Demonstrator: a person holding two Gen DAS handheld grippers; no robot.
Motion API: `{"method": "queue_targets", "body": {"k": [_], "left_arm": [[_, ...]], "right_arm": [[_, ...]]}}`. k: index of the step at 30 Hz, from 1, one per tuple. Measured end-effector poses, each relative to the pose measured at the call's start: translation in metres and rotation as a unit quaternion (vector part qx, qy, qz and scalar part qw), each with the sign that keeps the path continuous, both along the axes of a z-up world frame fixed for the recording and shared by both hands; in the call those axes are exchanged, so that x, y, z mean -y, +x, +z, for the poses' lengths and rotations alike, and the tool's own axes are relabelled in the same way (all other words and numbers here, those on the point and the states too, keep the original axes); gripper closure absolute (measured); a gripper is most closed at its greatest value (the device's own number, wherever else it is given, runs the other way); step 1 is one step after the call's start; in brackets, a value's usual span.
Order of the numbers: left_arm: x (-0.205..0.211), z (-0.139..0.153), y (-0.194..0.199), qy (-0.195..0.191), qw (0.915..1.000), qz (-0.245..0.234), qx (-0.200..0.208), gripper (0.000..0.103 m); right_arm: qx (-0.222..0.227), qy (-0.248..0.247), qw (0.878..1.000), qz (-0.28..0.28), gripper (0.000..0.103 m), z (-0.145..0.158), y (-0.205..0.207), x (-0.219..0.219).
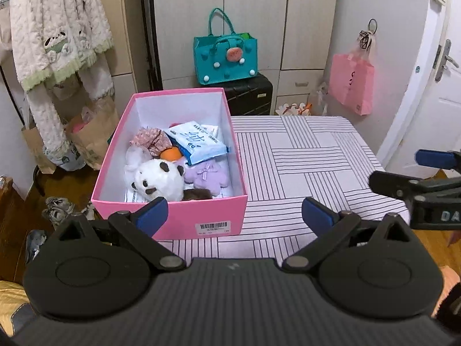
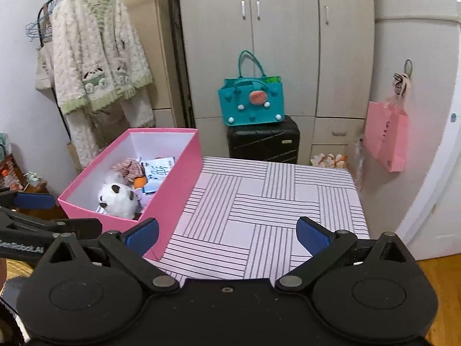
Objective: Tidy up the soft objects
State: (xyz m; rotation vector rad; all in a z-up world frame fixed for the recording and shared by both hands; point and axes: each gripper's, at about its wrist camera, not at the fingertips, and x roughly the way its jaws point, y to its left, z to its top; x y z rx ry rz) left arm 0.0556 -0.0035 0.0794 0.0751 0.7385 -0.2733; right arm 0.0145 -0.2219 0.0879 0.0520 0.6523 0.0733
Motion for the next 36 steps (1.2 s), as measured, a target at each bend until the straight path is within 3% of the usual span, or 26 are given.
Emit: {"method": "queue_targets", "body": {"k": [25,36], "left_arm": [[0.003,-0.013,-0.026,0.012,0.9982,0.028,0.051,0.003],[0.005,-0.016,-0.029,0.022,0.9971,0.035,0.064,0.002]], "right_arm": [[0.041,-0.060,0.997,-0.030,0.000,-0.010,-0.044,-0.007],[0.046,-0.038,0.997,-0.047,0.000,-0.016,-0.048,0.002]]}}
